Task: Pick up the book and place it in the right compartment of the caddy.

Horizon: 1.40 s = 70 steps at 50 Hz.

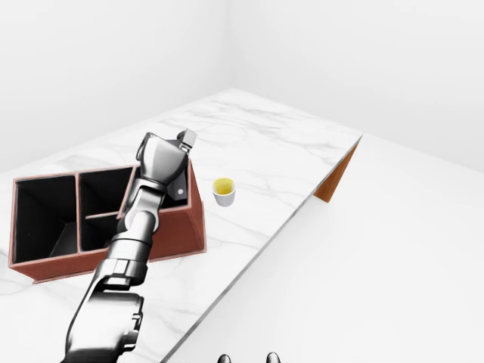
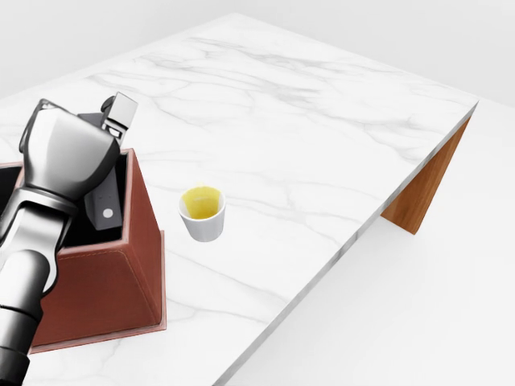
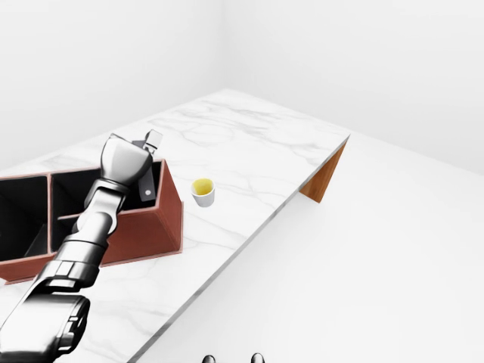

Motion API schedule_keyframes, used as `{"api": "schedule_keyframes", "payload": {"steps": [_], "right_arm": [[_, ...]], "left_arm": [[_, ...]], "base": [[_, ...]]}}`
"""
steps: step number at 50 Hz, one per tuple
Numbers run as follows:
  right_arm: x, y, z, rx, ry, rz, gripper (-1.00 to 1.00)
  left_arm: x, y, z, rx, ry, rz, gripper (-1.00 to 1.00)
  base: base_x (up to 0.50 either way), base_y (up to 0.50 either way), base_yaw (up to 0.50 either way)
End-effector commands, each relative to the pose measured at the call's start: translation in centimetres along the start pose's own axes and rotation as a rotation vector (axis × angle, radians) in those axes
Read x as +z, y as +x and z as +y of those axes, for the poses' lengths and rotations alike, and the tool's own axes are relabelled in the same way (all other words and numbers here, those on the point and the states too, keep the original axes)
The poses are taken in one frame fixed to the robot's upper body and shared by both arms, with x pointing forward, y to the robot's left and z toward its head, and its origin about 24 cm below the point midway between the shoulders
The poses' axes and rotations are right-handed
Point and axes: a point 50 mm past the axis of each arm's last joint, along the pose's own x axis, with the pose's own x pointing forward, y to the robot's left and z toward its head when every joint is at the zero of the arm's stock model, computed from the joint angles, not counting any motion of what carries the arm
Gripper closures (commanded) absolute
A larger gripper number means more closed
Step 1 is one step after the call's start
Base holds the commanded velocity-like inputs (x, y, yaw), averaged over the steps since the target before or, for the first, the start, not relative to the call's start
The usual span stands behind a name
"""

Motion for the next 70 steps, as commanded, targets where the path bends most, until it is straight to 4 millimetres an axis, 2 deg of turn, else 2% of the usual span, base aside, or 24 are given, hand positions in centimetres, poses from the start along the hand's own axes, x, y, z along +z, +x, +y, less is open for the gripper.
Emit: {"api": "schedule_keyframes", "payload": {"steps": [1,10,19,27,32,33,34,39,70], "right_arm": [[0.1,0.0,0.1,0.004,0.0,-0.003,-1.0],[0.0,0.0,0.0,0.003,0.0,-0.002,-1.0],[0.0,-0.1,0.0,-0.001,-0.001,0.001,-1.0],[-0.1,-0.1,0.0,-0.003,-0.001,0.003,-1.0],[-0.1,-0.1,0.0,-0.005,-0.002,0.004,-1.0],[-0.1,-0.1,0.0,-0.005,-0.002,0.004,-1.0],[-0.1,-0.1,0.0,-0.004,-0.002,0.004,-1.0],[-0.1,-0.1,-0.1,-0.005,-0.002,0.004,-1.0],[-0.1,-0.1,0.0,-0.004,-0.007,0.007,-1.0]], "left_arm": [[0.8,1.5,-0.6,-0.051,0.008,-0.07,1.0],[1.1,2.0,-1.4,-0.112,0.006,-0.101,1.0],[0.3,2.4,-2.0,-0.159,0.013,-0.098,1.0],[0.8,1.9,-2.7,-0.204,0.014,-0.128,1.0],[0.4,1.8,-3.0,-0.217,0.012,-0.115,1.0],[0.3,1.8,-2.9,-0.213,0.013,-0.109,0.9],[0.1,1.9,-2.9,-0.21,0.016,-0.105,-1.0],[-0.9,2.3,-2.6,-0.186,0.016,-0.065,-1.0],[-3.0,2.8,-1.9,-0.129,0.045,0.002,-1.0]], "base": [[0.0,0.0,0.0],[0.0,0.0,0.0],[0.0,0.0,0.0],[0.0,0.0,0.0],[0.0,0.0,0.0],[0.0,0.0,0.0],[0.0,0.0,0.0],[0.0,0.0,0.0],[0.0,0.0,0.0]]}}
